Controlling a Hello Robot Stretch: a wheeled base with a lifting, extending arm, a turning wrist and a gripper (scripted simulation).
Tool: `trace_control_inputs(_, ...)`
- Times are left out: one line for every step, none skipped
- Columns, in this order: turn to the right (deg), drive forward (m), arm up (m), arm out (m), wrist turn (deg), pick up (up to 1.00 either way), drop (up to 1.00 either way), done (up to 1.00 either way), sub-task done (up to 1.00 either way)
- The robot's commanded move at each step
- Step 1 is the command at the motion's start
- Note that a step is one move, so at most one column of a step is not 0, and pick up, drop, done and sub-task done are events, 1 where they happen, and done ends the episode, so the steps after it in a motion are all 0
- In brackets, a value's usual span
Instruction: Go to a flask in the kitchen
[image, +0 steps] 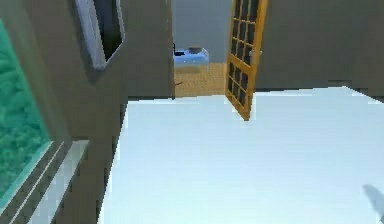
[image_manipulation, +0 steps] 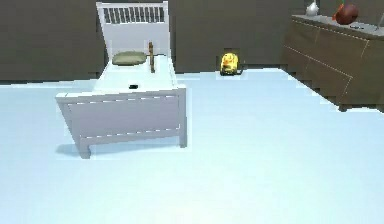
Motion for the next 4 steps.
trace_control_inputs(6.0, 0.0, 0.0, 0.0, 0.0, 0.0, 0.0, 0.0, 0.0)
trace_control_inputs(0.0, 0.1, 0.0, 0.0, 0.0, 0.0, 0.0, 0.0, 0.0)
trace_control_inputs(-3.0, 0.0, 0.0, 0.0, 0.0, 0.0, 0.0, 0.0, 0.0)
trace_control_inputs(0.0, 1.0, 0.0, 0.0, 0.0, 0.0, 0.0, 0.0, 0.0)
